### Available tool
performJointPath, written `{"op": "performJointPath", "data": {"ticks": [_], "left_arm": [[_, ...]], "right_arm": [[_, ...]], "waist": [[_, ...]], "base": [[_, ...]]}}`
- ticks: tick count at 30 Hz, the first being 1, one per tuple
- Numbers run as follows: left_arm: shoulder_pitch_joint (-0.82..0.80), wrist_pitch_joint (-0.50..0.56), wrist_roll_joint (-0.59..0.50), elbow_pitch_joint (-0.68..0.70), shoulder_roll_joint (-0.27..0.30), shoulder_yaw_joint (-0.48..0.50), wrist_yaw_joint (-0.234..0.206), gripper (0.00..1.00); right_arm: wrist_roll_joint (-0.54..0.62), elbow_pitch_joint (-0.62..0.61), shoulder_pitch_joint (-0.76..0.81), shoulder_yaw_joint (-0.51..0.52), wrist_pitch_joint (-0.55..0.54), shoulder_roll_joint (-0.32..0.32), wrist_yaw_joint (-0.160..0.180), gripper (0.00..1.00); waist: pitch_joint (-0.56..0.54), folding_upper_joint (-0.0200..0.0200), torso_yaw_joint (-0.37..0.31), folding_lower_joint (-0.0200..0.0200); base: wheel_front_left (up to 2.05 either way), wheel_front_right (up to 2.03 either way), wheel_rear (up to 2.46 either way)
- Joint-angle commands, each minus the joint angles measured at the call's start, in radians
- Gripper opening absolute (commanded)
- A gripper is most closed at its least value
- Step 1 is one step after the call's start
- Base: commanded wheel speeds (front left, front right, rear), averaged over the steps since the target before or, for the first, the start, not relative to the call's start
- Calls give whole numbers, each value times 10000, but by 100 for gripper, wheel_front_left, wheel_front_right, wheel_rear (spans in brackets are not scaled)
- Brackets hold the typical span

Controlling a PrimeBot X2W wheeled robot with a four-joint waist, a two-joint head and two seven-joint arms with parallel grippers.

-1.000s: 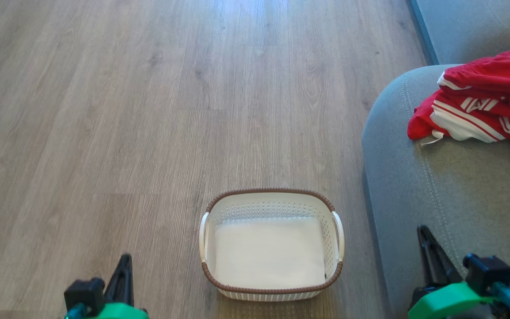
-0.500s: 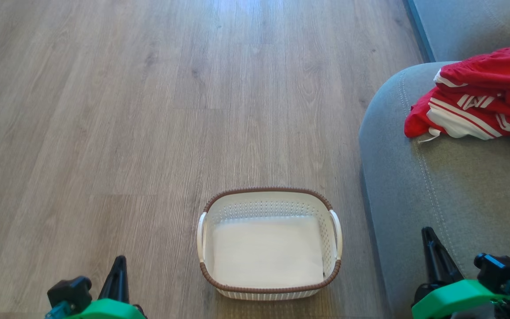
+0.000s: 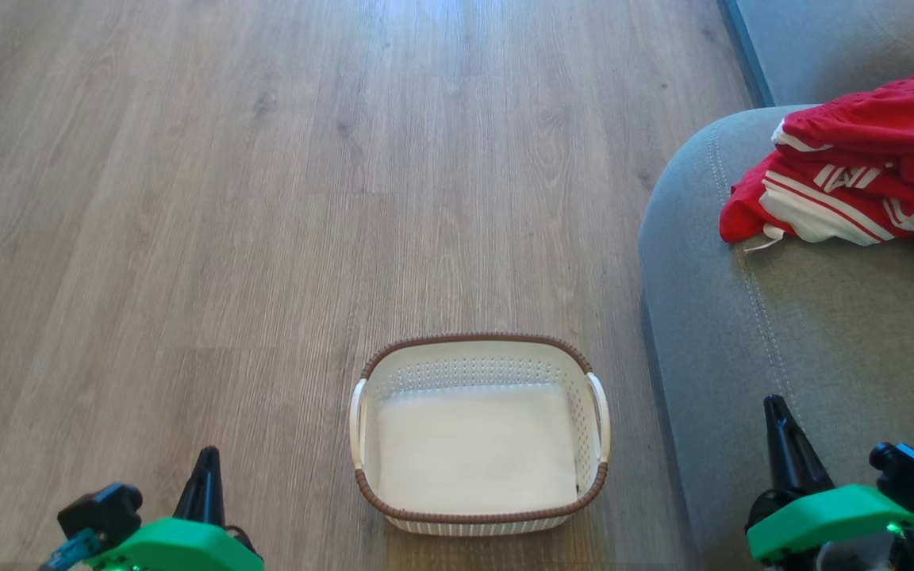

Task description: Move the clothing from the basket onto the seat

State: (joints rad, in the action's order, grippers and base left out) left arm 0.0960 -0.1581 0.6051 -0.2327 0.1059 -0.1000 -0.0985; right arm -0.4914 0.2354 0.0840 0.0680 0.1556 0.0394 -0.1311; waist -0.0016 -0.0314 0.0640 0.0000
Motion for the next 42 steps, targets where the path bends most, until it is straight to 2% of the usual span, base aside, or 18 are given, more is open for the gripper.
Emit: {"op": "performJointPath", "data": {"ticks": [1,42], "left_arm": [[-548,43,229,385,36,196,103,0],[-1239,1188,4444,586,-220,1052,568,0]], "right_arm": [[-277,-255,-515,38,-95,60,1,0],[-5026,83,-1340,161,-1163,150,2,0]], "waist": [[4,-1,-7,0],[127,-1,-283,0]], "base": [[0,0,0],[0,0,0]]}}
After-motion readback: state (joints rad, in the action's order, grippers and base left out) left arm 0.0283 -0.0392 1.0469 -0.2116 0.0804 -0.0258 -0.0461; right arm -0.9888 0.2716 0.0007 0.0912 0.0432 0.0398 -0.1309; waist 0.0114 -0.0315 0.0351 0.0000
